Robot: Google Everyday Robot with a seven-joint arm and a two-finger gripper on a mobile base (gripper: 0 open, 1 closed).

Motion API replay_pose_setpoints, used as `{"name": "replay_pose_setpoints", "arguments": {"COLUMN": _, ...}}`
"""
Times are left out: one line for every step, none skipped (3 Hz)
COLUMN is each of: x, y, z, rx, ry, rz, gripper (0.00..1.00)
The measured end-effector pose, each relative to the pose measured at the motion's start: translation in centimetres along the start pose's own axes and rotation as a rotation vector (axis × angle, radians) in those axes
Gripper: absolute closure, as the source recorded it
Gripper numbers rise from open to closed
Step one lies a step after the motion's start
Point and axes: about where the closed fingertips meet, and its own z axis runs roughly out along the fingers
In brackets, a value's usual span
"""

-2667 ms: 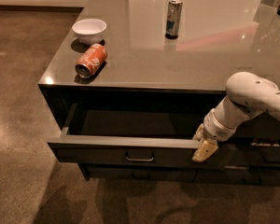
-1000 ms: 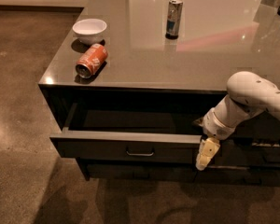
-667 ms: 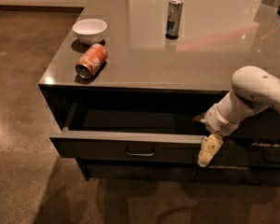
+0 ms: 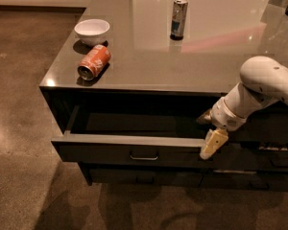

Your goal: Open top drawer

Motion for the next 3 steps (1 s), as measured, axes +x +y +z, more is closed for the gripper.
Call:
{"name": "replay_pose_setpoints", "arguments": {"x": -0.6, "y": -0.7, "z": -1.5, "rx": 0.027, "ry": -0.023, "rz": 0.022, "gripper": 0.36}}
{"name": "replay_pose_setpoints", "arguments": {"x": -0.9, "y": -1.7, "z": -3.5, "rx": 0.03, "ry": -0.045, "rz": 0.076, "gripper": 0.67}}
{"name": "replay_pose_setpoints", "arguments": {"x": -0.7, "y": -1.3, "z": -3.5, "rx": 0.029, "ry": -0.046, "rz": 0.081, "gripper": 0.9}}
